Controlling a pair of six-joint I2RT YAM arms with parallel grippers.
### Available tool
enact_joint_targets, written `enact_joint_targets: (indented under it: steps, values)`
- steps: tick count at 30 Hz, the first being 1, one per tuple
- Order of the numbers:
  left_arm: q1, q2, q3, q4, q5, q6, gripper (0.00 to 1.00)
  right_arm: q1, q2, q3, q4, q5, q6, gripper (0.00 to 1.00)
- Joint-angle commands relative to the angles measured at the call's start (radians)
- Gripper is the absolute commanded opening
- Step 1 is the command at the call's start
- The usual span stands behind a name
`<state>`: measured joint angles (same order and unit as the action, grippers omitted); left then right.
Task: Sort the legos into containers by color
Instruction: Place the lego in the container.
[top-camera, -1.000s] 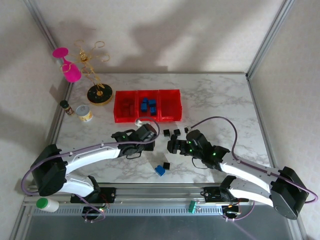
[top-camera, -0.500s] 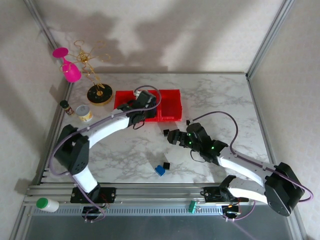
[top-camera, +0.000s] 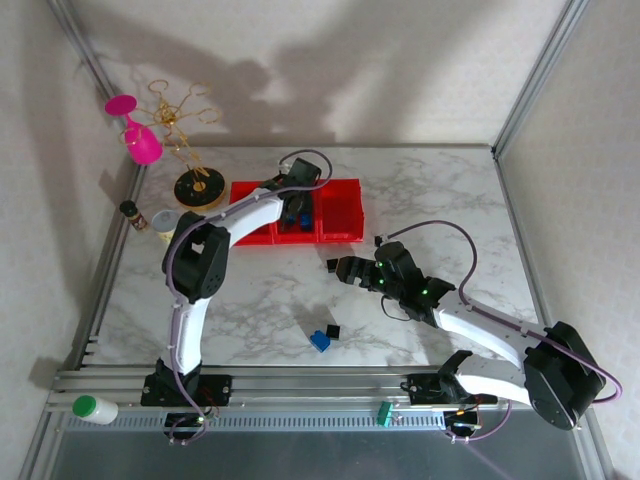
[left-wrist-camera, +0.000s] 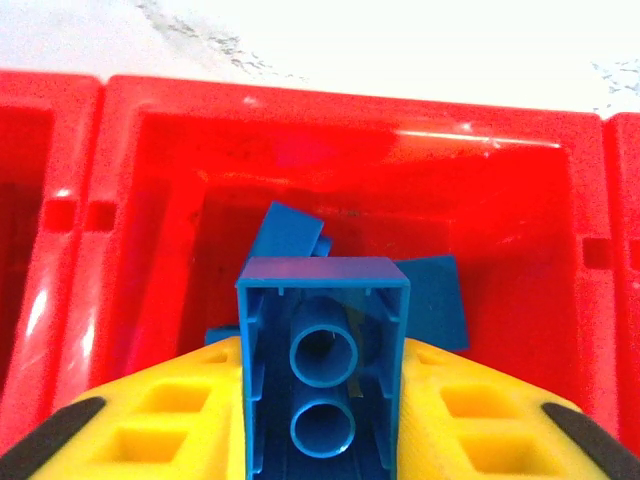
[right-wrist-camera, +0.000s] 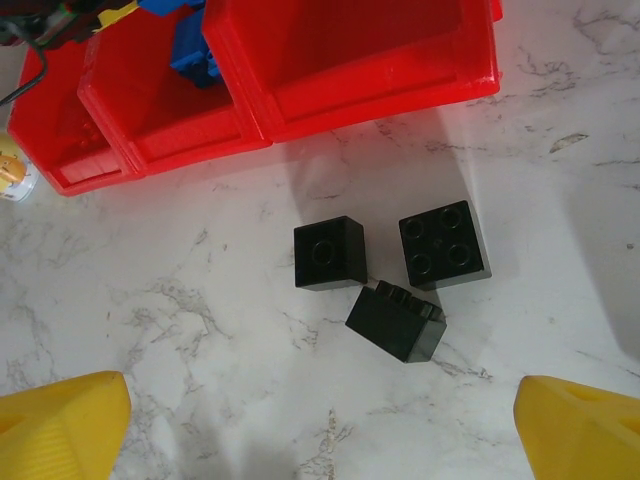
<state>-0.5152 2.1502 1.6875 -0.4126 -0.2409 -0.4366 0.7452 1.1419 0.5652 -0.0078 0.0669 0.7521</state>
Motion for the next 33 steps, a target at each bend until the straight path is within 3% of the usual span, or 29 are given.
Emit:
enact_joint_targets:
  steps: [1, 9, 16, 25, 33]
  values:
    - [0.005, 0.009, 0.048, -0.057, -0.029, 0.036, 0.40, -0.012, -0.012, 0.025, 0.008, -0.005, -0.014, 0.99]
    - [0.003, -0.122, -0.011, -0.063, 0.023, 0.037, 0.46, -0.020, -0.013, 0.038, 0.000, -0.011, -0.022, 0.99]
    - [-0.035, -0.372, -0.226, 0.006, 0.099, 0.006, 0.48, -0.021, -0.004, 0.045, -0.030, -0.011, -0.034, 0.99]
    - [-0.180, -0.623, -0.516, 0.002, 0.115, -0.036, 0.50, -0.022, -0.029, 0.003, -0.068, -0.018, -0.033, 0.99]
    - [-0.330, -0.740, -0.688, -0.023, 0.127, -0.122, 0.54, -0.023, -0.095, -0.074, -0.112, -0.050, -0.010, 0.99]
